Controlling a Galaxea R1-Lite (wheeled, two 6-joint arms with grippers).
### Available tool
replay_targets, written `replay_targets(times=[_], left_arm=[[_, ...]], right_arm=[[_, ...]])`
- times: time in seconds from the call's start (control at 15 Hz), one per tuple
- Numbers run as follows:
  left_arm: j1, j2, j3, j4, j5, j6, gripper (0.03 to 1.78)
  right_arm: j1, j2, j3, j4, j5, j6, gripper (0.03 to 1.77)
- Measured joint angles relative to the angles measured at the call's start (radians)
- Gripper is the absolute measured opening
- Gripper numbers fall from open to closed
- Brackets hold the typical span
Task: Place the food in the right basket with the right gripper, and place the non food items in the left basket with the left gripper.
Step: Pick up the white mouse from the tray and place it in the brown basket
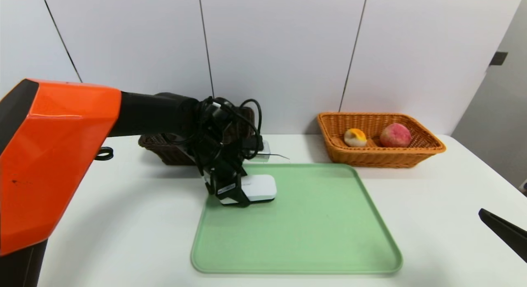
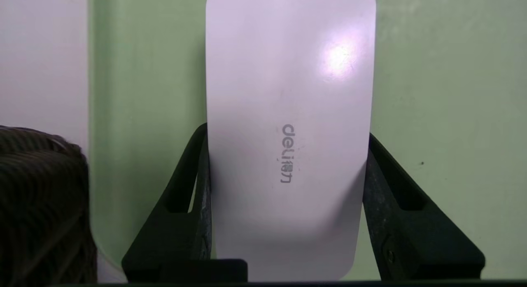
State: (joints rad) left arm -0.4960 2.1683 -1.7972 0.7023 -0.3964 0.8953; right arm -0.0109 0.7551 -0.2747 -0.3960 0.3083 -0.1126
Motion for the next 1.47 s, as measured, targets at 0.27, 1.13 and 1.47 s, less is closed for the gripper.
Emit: replay_targets(times=[0.27, 1.13, 1.47], left_arm=[[-0.036, -0.064, -0.142, -0.038, -0.03, -0.225, 1.01], [0.079, -0.224, 0.229, -0.984, 0.68, -1.013, 1.0], [0.086, -0.196, 0.382, -1.169, 0.681, -1.014, 1.0]], right_arm=[[0.0, 0.001, 0.012, -0.001, 0.005, 0.0, 1.7], [-0.001, -0.002, -0.002, -0.001, -0.01, -0.03, 1.7], [-0.001, -0.002, -0.007, 0.001, -0.01, -0.047, 1.7]])
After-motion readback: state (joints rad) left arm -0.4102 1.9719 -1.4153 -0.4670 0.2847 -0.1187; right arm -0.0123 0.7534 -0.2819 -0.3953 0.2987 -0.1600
